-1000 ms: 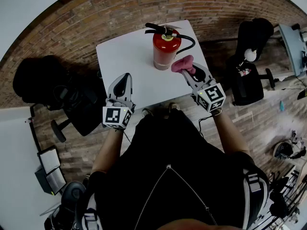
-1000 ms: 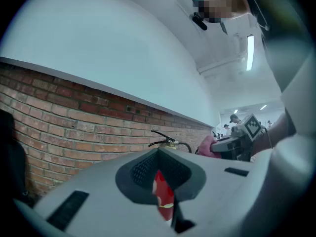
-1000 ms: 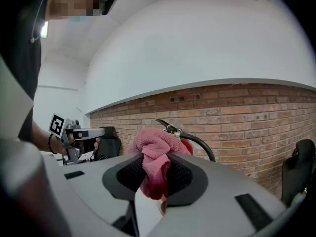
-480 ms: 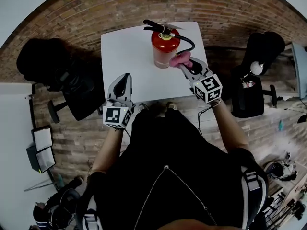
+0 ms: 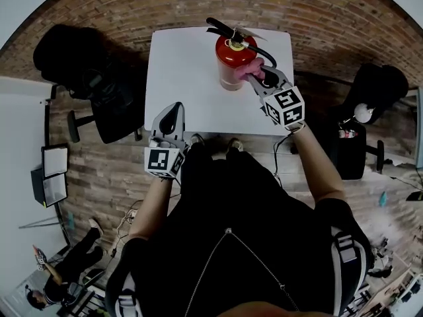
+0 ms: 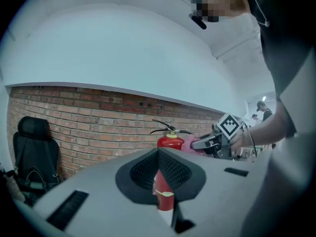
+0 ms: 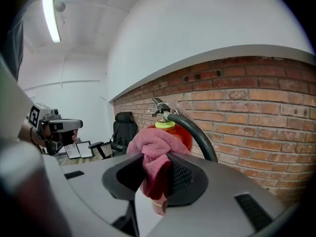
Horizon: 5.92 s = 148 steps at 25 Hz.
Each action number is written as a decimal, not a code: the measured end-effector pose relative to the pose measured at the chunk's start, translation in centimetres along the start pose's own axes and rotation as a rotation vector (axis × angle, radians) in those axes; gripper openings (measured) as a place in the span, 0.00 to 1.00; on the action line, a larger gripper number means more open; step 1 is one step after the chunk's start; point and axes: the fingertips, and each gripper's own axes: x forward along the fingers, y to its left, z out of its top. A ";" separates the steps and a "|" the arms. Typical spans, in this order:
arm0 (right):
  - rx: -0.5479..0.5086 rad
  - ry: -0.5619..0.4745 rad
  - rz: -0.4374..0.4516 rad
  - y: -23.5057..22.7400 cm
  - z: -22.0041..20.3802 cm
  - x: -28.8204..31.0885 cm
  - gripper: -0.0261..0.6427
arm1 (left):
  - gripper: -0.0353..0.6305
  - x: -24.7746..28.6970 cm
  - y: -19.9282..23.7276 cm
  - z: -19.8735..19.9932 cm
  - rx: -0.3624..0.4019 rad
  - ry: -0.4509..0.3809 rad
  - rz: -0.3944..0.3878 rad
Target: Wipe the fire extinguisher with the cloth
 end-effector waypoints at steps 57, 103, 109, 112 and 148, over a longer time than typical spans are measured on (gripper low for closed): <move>0.003 0.098 0.196 -1.5 -19.9 8.5 0.21 | 0.08 -2.8 -2.1 -4.2 0.004 0.078 0.090; 0.070 0.420 -0.029 -2.0 -33.1 13.5 0.21 | 0.08 -1.9 -1.3 -5.2 0.006 0.100 0.011; 0.126 0.320 -0.126 -1.3 -28.6 9.0 0.21 | 0.08 -1.9 0.8 -5.0 0.006 0.100 -0.031; 0.132 0.258 -0.170 -0.6 -24.8 6.5 0.21 | 0.08 -1.1 1.2 -4.3 -0.013 0.090 -0.056; 0.101 -0.093 -0.386 3.4 -0.5 2.1 0.21 | 0.08 0.3 6.5 -1.0 -0.015 0.065 -0.196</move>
